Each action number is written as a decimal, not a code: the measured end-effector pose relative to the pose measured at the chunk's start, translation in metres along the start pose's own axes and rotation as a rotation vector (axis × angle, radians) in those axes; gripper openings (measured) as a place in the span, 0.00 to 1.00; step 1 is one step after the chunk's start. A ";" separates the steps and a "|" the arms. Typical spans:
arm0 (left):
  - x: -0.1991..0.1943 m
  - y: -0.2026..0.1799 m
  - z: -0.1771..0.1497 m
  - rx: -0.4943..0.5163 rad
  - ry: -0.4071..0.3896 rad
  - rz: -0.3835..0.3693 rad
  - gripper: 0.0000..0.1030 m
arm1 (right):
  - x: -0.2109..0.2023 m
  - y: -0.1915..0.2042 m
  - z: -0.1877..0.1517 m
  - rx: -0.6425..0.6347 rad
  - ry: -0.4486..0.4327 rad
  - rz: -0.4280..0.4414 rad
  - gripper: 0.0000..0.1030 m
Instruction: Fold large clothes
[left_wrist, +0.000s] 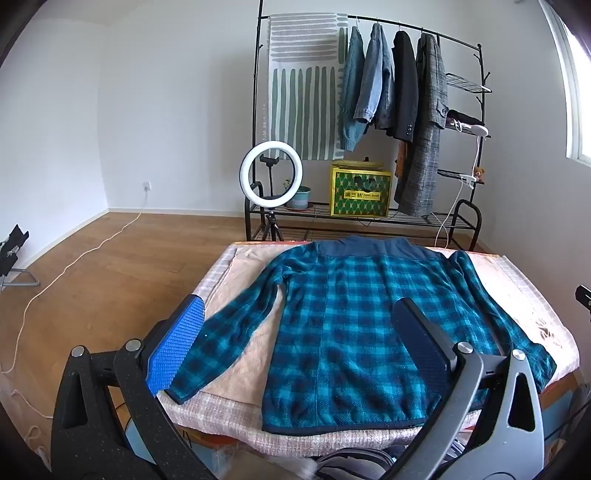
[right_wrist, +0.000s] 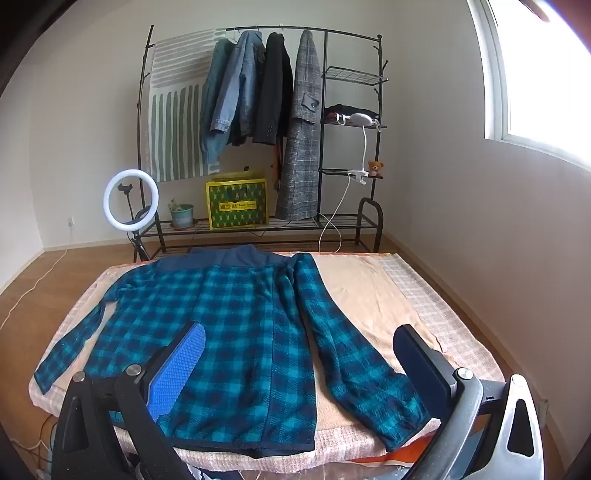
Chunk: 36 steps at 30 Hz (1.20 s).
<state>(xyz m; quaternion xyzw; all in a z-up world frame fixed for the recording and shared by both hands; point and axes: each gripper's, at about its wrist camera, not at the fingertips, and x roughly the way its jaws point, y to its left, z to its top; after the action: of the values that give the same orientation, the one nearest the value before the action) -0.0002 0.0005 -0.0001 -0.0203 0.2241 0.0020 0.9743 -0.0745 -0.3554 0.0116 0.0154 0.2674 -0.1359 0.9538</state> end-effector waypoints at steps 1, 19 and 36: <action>0.000 0.000 0.000 0.001 -0.001 -0.003 1.00 | 0.000 0.000 0.000 0.000 -0.001 0.000 1.00; 0.005 0.010 -0.003 0.004 -0.011 0.003 1.00 | 0.003 -0.001 0.000 0.000 0.002 0.000 1.00; 0.001 0.006 0.000 0.005 -0.013 0.009 1.00 | 0.002 -0.001 -0.001 -0.001 0.002 0.003 1.00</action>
<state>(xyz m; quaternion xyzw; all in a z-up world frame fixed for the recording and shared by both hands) 0.0010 0.0066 -0.0011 -0.0169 0.2178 0.0059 0.9758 -0.0742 -0.3566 0.0097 0.0154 0.2685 -0.1344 0.9537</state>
